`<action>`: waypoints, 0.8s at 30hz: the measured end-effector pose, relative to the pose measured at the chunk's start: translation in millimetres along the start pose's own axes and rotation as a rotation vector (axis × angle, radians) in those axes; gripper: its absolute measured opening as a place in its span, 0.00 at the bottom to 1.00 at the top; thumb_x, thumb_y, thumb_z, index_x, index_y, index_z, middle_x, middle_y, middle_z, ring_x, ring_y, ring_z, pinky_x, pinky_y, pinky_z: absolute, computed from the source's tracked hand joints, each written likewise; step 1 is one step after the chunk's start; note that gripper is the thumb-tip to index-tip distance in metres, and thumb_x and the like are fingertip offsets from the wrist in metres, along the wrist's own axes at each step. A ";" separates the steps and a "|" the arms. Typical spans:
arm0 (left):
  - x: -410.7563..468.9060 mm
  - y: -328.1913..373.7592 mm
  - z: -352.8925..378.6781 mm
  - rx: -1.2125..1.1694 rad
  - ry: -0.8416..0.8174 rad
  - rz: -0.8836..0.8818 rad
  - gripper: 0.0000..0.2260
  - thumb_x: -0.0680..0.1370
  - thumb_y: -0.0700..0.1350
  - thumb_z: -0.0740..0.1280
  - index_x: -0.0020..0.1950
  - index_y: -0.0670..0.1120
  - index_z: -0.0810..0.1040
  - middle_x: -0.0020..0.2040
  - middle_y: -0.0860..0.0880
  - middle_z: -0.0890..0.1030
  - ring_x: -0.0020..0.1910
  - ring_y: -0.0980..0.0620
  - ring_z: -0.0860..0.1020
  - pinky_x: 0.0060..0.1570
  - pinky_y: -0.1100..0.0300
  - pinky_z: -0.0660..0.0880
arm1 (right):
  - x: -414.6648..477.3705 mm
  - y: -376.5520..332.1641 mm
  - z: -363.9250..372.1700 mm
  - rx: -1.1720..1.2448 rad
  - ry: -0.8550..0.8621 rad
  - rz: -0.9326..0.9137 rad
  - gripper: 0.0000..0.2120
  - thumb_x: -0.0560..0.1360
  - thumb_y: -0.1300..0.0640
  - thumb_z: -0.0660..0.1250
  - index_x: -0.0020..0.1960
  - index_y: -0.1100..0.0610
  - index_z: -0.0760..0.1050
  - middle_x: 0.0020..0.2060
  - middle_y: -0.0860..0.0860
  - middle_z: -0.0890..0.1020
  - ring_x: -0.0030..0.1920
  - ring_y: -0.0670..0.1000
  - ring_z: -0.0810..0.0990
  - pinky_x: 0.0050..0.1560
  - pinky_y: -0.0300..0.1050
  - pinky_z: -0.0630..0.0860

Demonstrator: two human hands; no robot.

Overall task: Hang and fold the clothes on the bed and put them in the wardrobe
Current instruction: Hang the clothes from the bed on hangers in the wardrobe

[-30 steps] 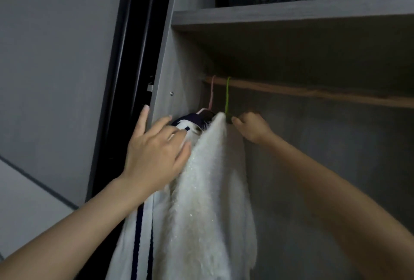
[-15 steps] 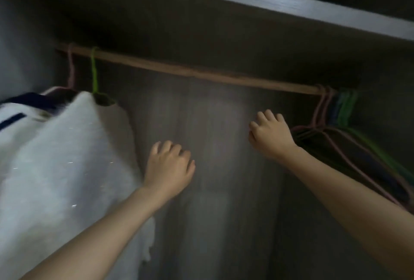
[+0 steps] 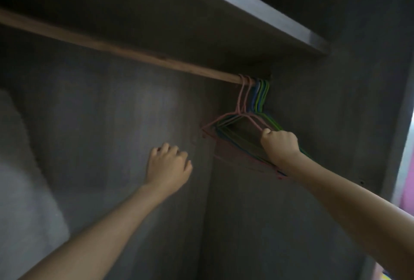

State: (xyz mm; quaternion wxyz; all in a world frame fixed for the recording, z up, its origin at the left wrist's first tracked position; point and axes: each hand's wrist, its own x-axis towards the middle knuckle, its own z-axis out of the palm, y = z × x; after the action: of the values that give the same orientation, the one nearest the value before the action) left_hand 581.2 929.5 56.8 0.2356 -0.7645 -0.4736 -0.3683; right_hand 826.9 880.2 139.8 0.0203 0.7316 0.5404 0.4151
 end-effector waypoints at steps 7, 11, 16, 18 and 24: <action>3.2 -19.2 9.2 -0.046 0.002 -0.098 0.14 0.77 0.52 0.62 0.55 0.46 0.80 0.56 0.44 0.79 0.56 0.42 0.73 0.52 0.52 0.66 | 6.1 0.3 -15.2 0.188 0.096 0.070 0.11 0.79 0.65 0.52 0.59 0.62 0.67 0.50 0.57 0.81 0.48 0.60 0.81 0.37 0.48 0.67; -7.6 -26.4 12.1 -0.099 0.048 -0.143 0.25 0.75 0.51 0.65 0.71 0.47 0.68 0.69 0.38 0.67 0.67 0.39 0.65 0.59 0.46 0.64 | -23.4 -7.2 -16.8 0.211 0.089 0.076 0.09 0.76 0.64 0.56 0.56 0.60 0.66 0.46 0.57 0.81 0.46 0.61 0.81 0.36 0.47 0.66; -37.0 -17.8 27.7 -0.191 0.094 -0.092 0.37 0.70 0.48 0.72 0.75 0.44 0.59 0.72 0.32 0.60 0.69 0.34 0.61 0.61 0.39 0.63 | -96.7 -8.8 -5.1 0.312 0.074 0.082 0.04 0.76 0.57 0.60 0.49 0.55 0.65 0.38 0.58 0.81 0.39 0.63 0.80 0.31 0.45 0.61; -52.8 -8.8 38.5 -0.225 -0.026 -0.094 0.39 0.73 0.50 0.69 0.77 0.46 0.51 0.74 0.33 0.55 0.72 0.36 0.56 0.64 0.40 0.58 | -133.8 -9.8 -0.1 0.267 0.054 0.088 0.07 0.77 0.56 0.60 0.53 0.57 0.70 0.35 0.60 0.81 0.35 0.65 0.79 0.30 0.45 0.61; -103.5 36.6 70.1 -0.497 -0.444 0.079 0.20 0.79 0.41 0.60 0.71 0.42 0.66 0.64 0.39 0.73 0.63 0.40 0.70 0.61 0.50 0.65 | -235.9 17.7 0.8 0.087 0.089 0.027 0.06 0.65 0.64 0.73 0.41 0.62 0.78 0.18 0.52 0.74 0.13 0.57 0.68 0.26 0.29 0.48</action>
State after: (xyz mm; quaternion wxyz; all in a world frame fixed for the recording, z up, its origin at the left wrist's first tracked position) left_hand 609.0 906.2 -68.4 -0.0526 -0.8780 -0.3790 -0.2876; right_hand 824.3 682.6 9.7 -0.0413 0.7200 0.5483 0.4233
